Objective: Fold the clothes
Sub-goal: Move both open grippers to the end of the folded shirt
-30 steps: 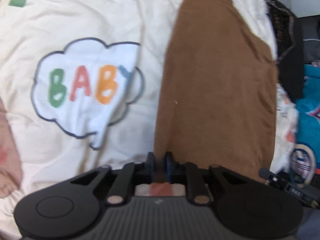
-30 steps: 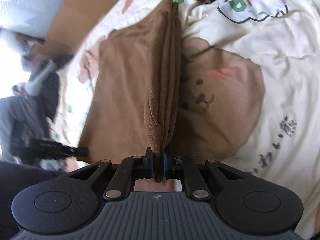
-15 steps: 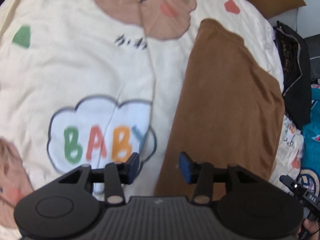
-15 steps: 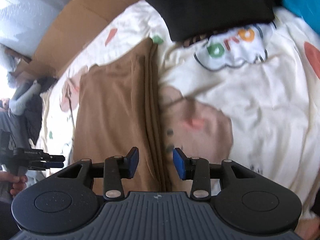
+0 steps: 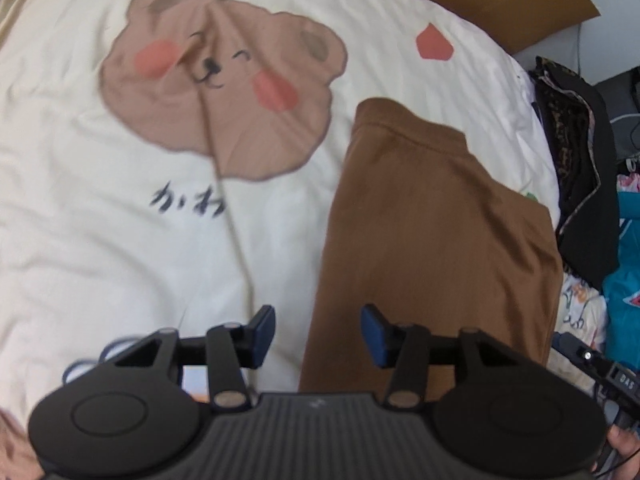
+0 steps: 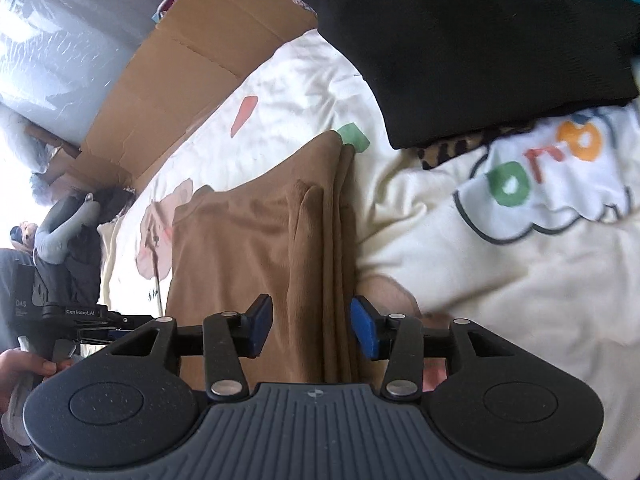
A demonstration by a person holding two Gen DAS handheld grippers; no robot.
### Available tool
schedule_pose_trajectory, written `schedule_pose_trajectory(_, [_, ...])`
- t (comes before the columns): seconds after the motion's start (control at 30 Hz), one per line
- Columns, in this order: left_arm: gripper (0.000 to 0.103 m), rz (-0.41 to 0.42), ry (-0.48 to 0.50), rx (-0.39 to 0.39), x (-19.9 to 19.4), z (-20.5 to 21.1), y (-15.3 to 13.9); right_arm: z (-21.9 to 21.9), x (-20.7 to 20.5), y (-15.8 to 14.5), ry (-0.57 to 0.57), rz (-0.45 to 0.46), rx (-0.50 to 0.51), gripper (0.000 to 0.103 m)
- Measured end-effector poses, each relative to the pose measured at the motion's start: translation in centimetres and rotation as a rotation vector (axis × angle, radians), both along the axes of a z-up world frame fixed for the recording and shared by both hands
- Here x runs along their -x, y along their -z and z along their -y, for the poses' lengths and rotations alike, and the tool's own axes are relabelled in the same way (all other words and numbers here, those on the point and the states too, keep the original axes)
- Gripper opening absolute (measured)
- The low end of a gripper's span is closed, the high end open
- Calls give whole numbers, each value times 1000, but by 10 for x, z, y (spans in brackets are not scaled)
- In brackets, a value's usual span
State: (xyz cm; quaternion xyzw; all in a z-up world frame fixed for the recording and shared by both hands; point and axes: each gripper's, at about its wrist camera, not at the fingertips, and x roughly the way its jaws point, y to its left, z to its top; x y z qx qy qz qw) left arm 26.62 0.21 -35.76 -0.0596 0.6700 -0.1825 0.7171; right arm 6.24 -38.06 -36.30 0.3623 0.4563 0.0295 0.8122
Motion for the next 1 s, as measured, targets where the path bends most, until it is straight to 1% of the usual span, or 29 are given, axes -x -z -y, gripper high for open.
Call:
schedule_pose_trajectory(0.1, [51,10,9,8,-7,5,2,2,-14,10,-1,16,-7,51])
schedule_pose_trajectory(0.17, [51,12,22,-1,-12,9,5,3,-22,14,0,26,-4,51])
schedule_pose_trajectory(0.23, [51,12,32,-8,-16,13,7,6,-30,16,0,39,-4,54])
schedule_pose_trajectory(0.3, [51,14,30,-4,-19,15,9,9,-36,19,-9,45,0,62])
schedule_pose_trajectory(0.6, [52,29,37,4,-34,28,19,16,-56,31,-34,49,-3,61])
schedule_pose_trajectory(0.7, [54,36,54,-2,-37,33,23,15,-62,35,-43,41,5,58])
schedule_pose_trajectory(0.73, [56,40,58,-1,-38,33,23,15,-64,36,-44,37,4,55])
schedule_pose_trajectory(0.77, [56,43,55,1,-39,34,24,16,-64,37,-44,34,7,49])
schedule_pose_trajectory(0.87, [56,47,36,8,-42,33,24,17,-66,39,-42,23,14,39])
schedule_pose_trajectory(0.9, [56,48,36,11,-42,33,24,18,-66,40,-44,24,14,38])
schedule_pose_trajectory(1.0, [56,51,36,19,-41,31,23,18,-66,39,-50,28,15,36])
